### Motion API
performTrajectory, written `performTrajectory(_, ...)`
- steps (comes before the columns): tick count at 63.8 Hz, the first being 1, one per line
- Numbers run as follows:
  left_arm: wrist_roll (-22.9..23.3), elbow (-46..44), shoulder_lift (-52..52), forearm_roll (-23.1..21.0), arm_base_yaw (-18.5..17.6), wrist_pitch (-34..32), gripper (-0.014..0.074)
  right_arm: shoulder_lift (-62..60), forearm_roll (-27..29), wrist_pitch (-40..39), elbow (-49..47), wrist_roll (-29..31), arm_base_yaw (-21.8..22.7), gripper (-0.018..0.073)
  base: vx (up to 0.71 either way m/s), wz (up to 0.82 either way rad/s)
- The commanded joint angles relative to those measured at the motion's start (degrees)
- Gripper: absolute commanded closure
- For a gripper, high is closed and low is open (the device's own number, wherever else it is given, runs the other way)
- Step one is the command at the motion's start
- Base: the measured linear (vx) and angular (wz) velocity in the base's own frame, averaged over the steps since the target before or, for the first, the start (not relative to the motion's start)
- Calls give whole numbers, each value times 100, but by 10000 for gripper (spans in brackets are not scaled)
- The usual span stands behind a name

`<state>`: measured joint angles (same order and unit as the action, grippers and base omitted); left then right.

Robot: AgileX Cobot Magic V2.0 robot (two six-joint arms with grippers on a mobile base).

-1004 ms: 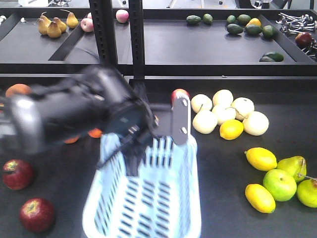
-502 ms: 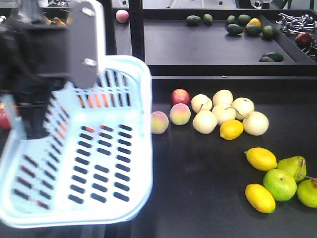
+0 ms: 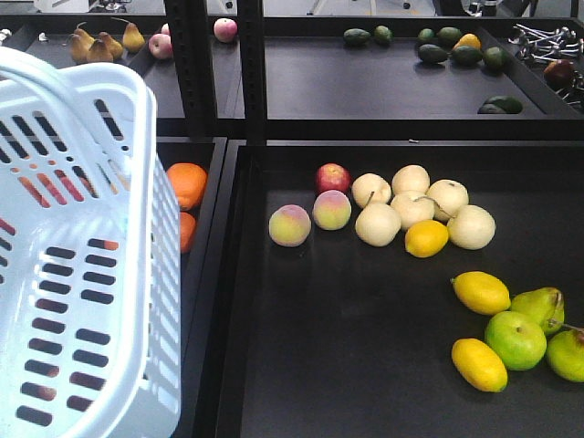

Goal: Pick three apples into basket with both arms
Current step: 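Close the left gripper on the rim and lift the basket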

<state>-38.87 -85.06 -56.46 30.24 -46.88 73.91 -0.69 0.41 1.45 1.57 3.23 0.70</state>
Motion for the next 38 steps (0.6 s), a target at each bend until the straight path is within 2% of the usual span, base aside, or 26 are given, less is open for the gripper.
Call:
performTrajectory(1,34,-171,175,200,-37,-381,604,-70,-41,-427,81,0,44,568,0,0)
performTrajectory(38,34,-171,268,200,-37,-353,604,-70,-41,-427,81,0,44,568,0,0)
